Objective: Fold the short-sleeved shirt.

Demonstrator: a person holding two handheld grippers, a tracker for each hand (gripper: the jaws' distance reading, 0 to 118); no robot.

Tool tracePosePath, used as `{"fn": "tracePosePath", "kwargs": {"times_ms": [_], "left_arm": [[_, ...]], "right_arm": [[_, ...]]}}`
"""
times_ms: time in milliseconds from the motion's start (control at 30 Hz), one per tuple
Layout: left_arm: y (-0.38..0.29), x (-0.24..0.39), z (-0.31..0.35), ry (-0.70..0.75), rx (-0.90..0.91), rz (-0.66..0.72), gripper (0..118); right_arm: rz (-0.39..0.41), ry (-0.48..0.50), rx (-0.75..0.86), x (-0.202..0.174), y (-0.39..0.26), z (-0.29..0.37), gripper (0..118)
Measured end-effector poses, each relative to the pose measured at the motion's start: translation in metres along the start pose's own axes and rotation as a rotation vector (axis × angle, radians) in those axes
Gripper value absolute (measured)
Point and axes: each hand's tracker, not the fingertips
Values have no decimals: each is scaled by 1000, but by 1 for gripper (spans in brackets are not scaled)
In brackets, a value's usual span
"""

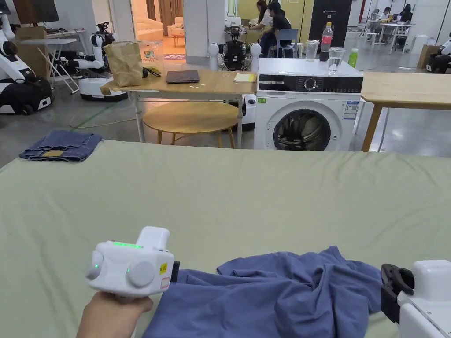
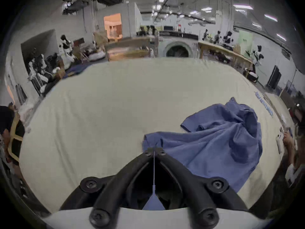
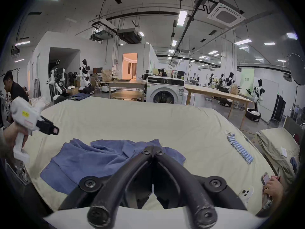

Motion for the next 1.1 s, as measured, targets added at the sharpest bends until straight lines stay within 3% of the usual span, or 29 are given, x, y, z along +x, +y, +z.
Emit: {"fn": "tracePosePath", "kwargs": {"times_ms": [33, 67, 100, 133, 167, 200, 400, 433, 467, 533, 567, 633, 767, 833, 867, 933, 967, 1100], "left_arm": [[11, -5, -15, -28, -46, 21, 13], [20, -8, -29, -40, -96, 40, 69], [29, -10, -43, -38, -123, 57, 69], [36, -12, -57, -46, -178, 77, 85], [40, -15, -69, -58, -214, 86, 110], [46, -17, -73, -39, -180, 87, 118], [44, -13, -116, 30, -334, 111, 112], [40, -11, -131, 59, -362, 79, 105], [36, -8, -135, 70, -390, 47, 88], [33, 0, -127, 91, -336, 19, 82], [34, 5, -121, 79, -341, 37, 61], [36, 16, -110, 50, -326, 4, 4], [42, 31, -92, 44, -268, -72, 1], [48, 27, -74, 21, -195, -36, 1], [51, 26, -65, 11, -181, -34, 1], [55, 24, -53, -4, -168, -43, 1], [55, 24, -49, -11, -160, -42, 1], [54, 22, -46, -29, -144, -32, 1]], "right_arm": [[1, -3, -7, 2, -2, -4, 0], [1, -8, -15, 4, -3, -8, 0], [-1, -9, -24, 7, -4, -12, 0], [-4, -8, -31, 9, -6, -16, 0], [-6, -11, -34, 11, -8, -20, 0], [-6, -15, -39, 13, -9, -23, 0], [-35, -38, -77, 30, -19, -38, 0], [-43, -38, -83, 33, -21, -40, 0], [-50, -41, -90, 37, -22, -42, 0], [-50, -52, -105, 43, -25, -45, 0], [-45, -60, -115, 46, -25, -47, 0], [-38, -82, -151, 54, -26, -54, 0], [-50, -106, -285, 78, -33, -89, 0], [-35, -116, -307, 89, -38, -110, 0], [-33, -111, -307, 96, -41, -121, 21], [-43, -78, -350, 108, -48, -147, 101], [-46, -63, -405, 112, -51, -163, 118], [79, -53, -447, 114, -63, -209, 118]]}}
